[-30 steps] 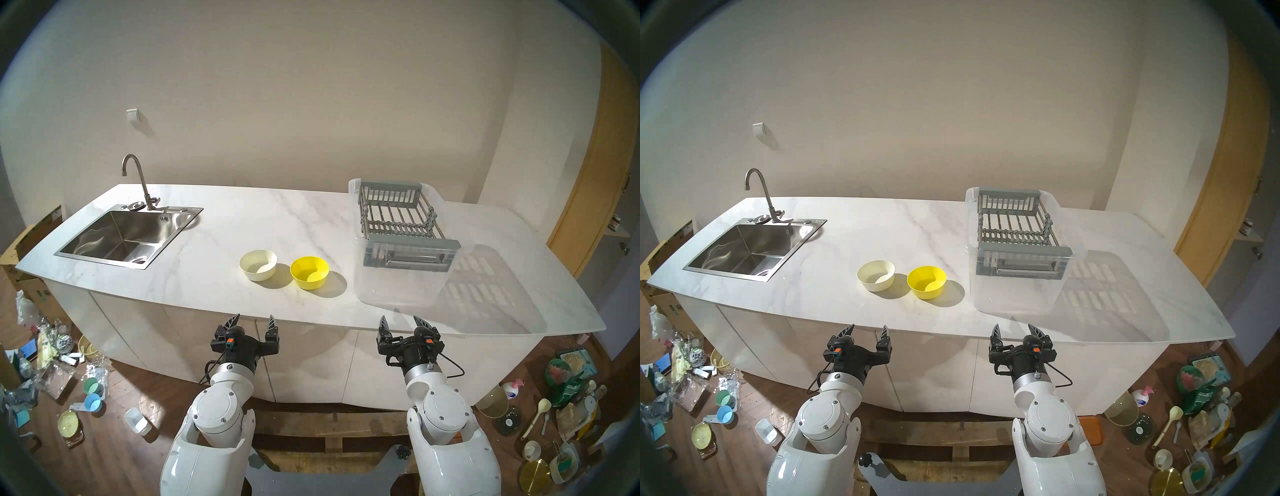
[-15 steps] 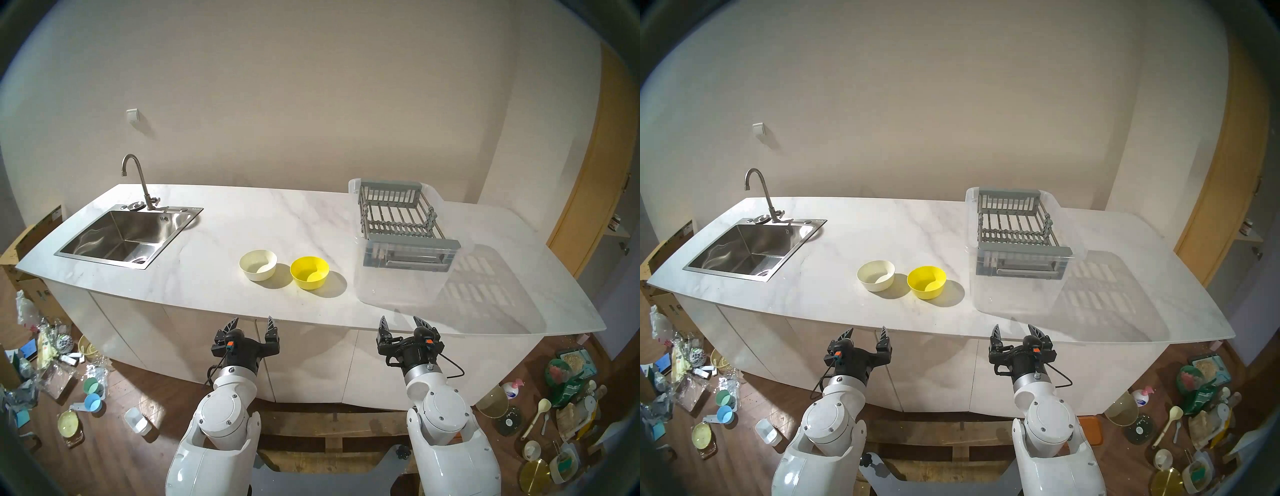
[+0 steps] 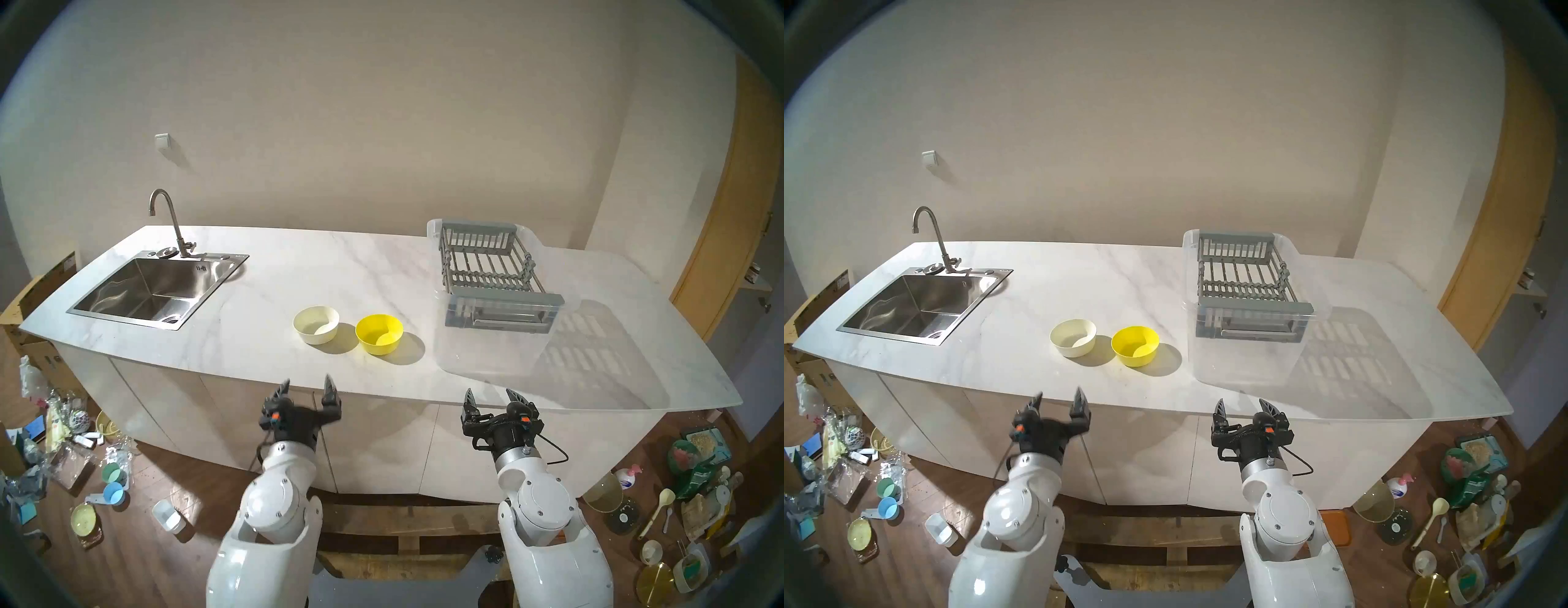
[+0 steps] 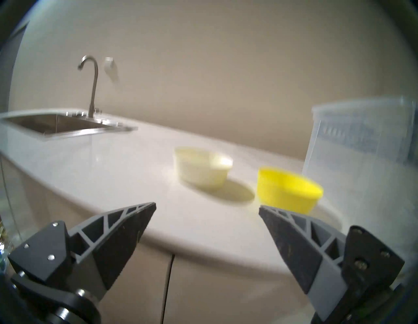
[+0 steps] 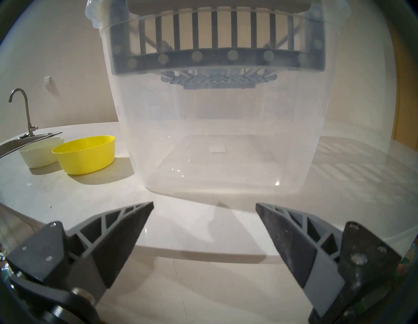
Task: Place the plate or bowl neatly into the plate slot of the drying rack
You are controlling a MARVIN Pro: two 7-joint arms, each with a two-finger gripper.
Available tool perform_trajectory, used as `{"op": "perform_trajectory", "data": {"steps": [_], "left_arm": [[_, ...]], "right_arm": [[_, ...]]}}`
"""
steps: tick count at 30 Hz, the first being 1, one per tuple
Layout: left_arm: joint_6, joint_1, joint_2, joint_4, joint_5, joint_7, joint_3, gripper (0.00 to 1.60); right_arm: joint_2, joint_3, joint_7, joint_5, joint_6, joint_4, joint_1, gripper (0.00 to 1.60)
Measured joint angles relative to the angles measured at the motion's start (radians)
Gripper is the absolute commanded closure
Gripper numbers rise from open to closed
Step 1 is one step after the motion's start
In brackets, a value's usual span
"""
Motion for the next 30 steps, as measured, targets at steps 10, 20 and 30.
{"op": "perform_trajectory", "data": {"steps": [10,20,30], "left_arm": [[0.304,-0.195,-0.010,-0.140,-0.016,0.021,-0.003,0.00],[0.620,-0.357,-0.029,-0.091,-0.142,0.079,-0.054,0.00],[0.790,-0.527,-0.153,0.037,-0.261,0.185,-0.195,0.00]], "right_arm": [[0.000,0.000,0.000,0.000,0.000,0.002,0.001,0.00],[0.000,0.000,0.000,0.000,0.000,0.001,0.001,0.00],[0.000,0.000,0.000,0.000,0.000,-0.001,0.000,0.00]]}}
